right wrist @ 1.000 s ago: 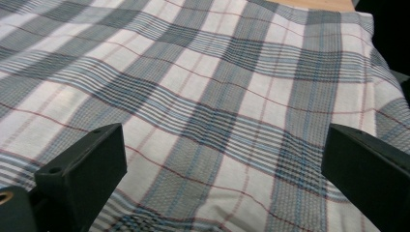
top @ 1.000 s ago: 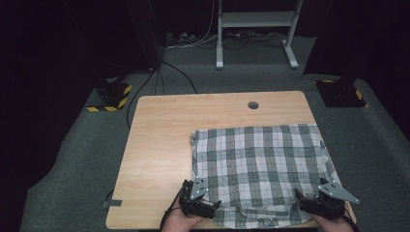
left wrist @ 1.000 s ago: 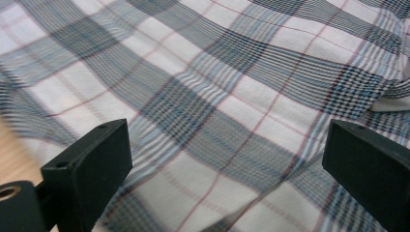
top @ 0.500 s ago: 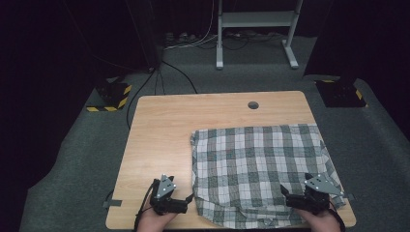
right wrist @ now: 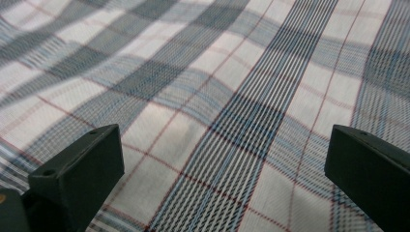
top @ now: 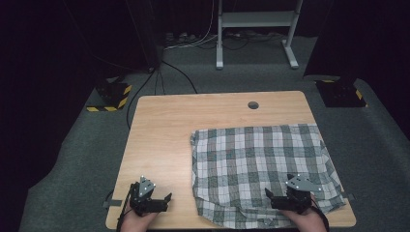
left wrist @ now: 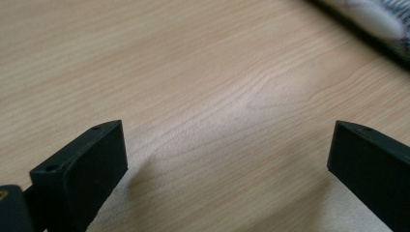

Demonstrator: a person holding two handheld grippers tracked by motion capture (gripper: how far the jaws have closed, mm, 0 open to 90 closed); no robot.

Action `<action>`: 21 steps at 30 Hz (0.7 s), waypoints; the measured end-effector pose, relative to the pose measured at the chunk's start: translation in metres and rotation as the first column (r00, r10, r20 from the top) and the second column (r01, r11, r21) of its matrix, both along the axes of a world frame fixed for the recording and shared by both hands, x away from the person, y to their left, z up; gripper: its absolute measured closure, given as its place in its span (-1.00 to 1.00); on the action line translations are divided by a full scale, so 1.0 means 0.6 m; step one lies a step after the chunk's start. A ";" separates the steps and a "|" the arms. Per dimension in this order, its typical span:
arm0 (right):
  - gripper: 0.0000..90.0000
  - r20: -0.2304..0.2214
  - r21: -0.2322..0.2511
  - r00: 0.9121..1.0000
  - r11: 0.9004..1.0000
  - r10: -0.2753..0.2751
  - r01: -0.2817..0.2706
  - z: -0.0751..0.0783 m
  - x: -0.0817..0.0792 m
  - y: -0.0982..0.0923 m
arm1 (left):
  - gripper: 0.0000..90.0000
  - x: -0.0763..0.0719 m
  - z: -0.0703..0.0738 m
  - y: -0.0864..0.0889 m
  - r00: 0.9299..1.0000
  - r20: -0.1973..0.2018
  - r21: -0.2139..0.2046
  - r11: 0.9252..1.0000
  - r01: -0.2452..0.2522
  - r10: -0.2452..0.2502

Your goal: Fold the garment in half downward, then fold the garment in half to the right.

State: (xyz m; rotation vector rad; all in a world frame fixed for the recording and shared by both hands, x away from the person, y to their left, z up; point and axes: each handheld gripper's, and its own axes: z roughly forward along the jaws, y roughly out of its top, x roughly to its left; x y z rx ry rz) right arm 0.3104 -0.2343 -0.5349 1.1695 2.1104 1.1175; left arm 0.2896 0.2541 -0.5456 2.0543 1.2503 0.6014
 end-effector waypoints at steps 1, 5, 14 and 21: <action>-0.99 -0.009 -0.008 1.000 1.000 0.002 -0.002 -0.005 0.001 0.001 | -0.99 0.001 -0.001 -0.003 1.000 -0.004 0.014 1.000 -0.003 0.003; -0.98 -0.022 -0.001 1.000 1.000 0.007 -0.007 -0.008 0.005 0.000 | -0.99 0.004 -0.003 -0.001 1.000 -0.022 -0.019 1.000 -0.016 0.016; -0.98 -0.016 0.004 1.000 1.000 0.016 -0.016 -0.008 0.004 0.000 | -0.99 0.003 -0.003 0.001 0.999 -0.032 -0.025 0.999 -0.027 0.026; -0.98 -0.011 0.012 1.000 1.000 0.017 -0.017 -0.008 0.002 -0.001 | -0.98 0.003 -0.001 0.008 0.999 -0.033 -0.054 0.998 -0.036 0.034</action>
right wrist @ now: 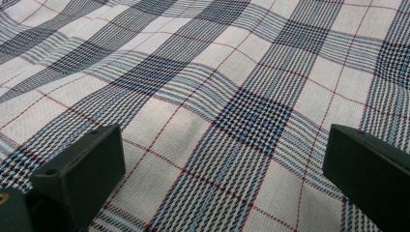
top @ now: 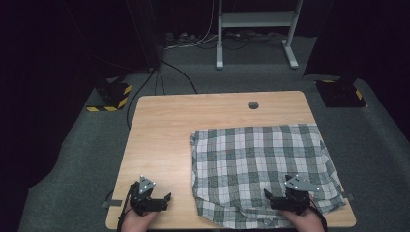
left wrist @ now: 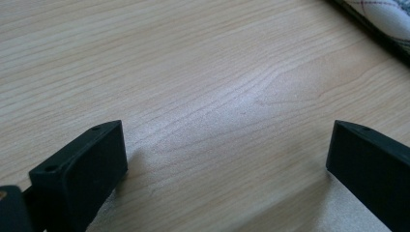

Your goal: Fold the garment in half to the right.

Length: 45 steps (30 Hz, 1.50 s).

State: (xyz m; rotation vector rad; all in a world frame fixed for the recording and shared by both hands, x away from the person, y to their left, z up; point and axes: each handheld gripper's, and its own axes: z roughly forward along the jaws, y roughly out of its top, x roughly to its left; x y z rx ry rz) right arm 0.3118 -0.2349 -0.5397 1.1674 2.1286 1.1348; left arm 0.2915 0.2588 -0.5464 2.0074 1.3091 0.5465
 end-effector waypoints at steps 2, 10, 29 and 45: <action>-0.97 0.004 -0.002 1.000 1.000 0.004 -0.004 0.000 -0.001 0.001 | -0.97 -0.001 0.001 0.003 1.000 0.004 -0.011 1.000 -0.001 0.001; -0.96 0.025 -0.003 0.999 1.000 0.022 -0.022 0.000 -0.005 0.001 | -0.96 -0.001 0.013 -0.001 0.997 0.065 -0.055 0.998 0.039 -0.035; -0.97 0.034 -0.043 0.999 0.998 0.039 -0.038 -0.001 -0.006 0.008 | -0.96 0.049 0.017 -0.044 0.996 0.036 -0.083 0.993 0.085 -0.082; -0.97 0.024 -0.063 0.999 0.998 0.026 -0.024 -0.001 -0.005 0.012 | -0.96 0.124 0.034 -0.089 0.992 0.050 -0.107 0.987 0.121 -0.117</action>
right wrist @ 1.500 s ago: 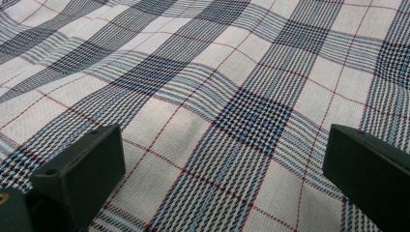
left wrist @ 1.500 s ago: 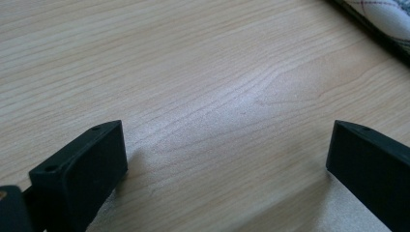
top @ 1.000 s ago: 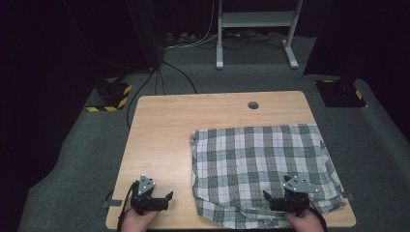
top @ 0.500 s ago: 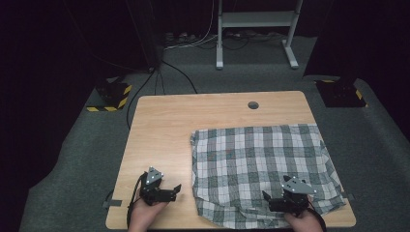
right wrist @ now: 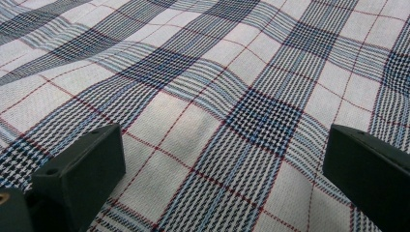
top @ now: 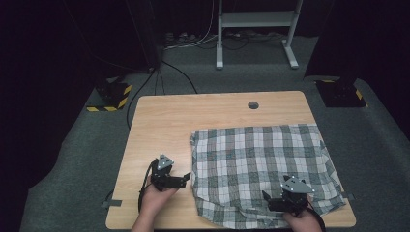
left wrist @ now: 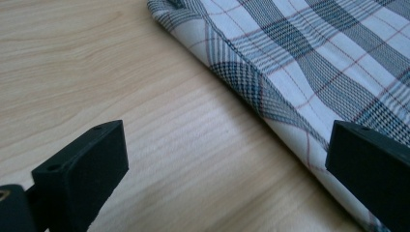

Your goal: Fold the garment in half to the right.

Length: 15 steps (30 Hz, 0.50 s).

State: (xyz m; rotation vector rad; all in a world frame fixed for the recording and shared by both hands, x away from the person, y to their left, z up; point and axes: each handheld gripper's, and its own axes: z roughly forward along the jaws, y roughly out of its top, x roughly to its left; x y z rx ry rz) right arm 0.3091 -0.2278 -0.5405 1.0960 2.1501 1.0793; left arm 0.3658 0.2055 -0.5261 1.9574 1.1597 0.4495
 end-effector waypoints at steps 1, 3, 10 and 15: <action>-0.97 0.000 0.000 1.000 1.000 0.000 0.000 0.000 0.000 0.000 | -0.96 0.000 0.000 0.000 1.000 0.000 0.000 1.000 0.000 0.000; -0.97 0.002 0.000 1.000 1.000 -0.001 0.001 0.000 0.000 0.000 | -0.96 0.011 0.000 -0.004 1.000 -0.002 -0.009 1.000 0.000 0.000; -0.97 0.003 -0.005 1.000 1.000 0.001 -0.001 0.000 -0.001 0.001 | -0.94 0.047 0.004 -0.017 1.000 -0.007 -0.048 0.999 -0.005 0.004; -0.97 0.003 -0.005 1.000 1.000 0.004 -0.004 0.000 -0.001 0.001 | -0.91 0.062 0.006 -0.024 1.000 -0.002 -0.064 0.998 -0.009 0.009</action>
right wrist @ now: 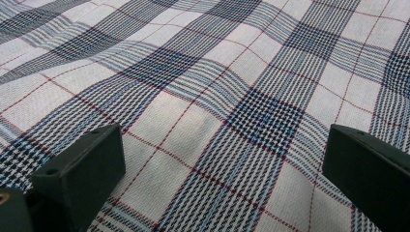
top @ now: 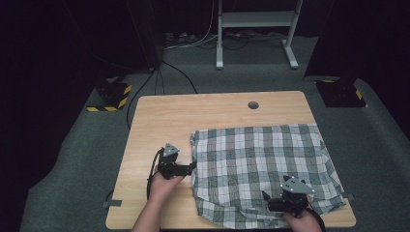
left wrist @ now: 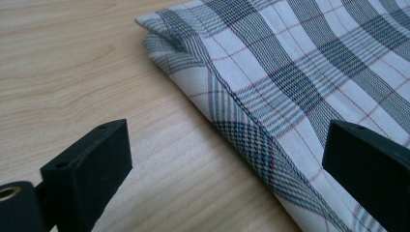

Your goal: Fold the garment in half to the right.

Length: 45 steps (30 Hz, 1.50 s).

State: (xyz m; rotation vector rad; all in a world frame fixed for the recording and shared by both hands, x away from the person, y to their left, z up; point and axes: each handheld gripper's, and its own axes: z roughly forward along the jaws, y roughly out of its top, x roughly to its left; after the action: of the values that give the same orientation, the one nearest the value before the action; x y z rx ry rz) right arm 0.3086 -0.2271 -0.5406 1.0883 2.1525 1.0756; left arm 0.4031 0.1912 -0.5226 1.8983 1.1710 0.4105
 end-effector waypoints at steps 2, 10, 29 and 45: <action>-0.97 -0.001 0.000 1.000 1.000 0.000 0.000 0.000 0.000 0.000 | -0.91 0.004 0.000 -0.001 1.000 0.000 -0.008 1.000 -0.006 0.006; -0.97 -0.001 -0.005 1.000 1.000 0.001 -0.001 0.000 0.000 0.001 | -0.89 0.033 0.000 -0.007 1.000 -0.001 -0.009 1.000 -0.009 0.009; -0.97 -0.006 -0.013 1.000 1.000 0.003 -0.003 -0.001 0.001 0.002 | -0.70 0.093 0.010 -0.021 0.999 0.011 -0.036 0.998 -0.044 0.045; -0.97 -0.013 -0.038 1.000 0.999 0.006 -0.007 -0.001 0.002 0.006 | -0.45 0.147 -0.013 -0.026 0.994 -0.037 -0.065 0.992 -0.110 0.107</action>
State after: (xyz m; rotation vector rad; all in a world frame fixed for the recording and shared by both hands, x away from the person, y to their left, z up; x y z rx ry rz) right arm 0.3099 -0.2232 -0.5415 1.0746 2.1791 1.0294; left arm 0.4915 0.1757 -0.5306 1.7958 1.2983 0.3952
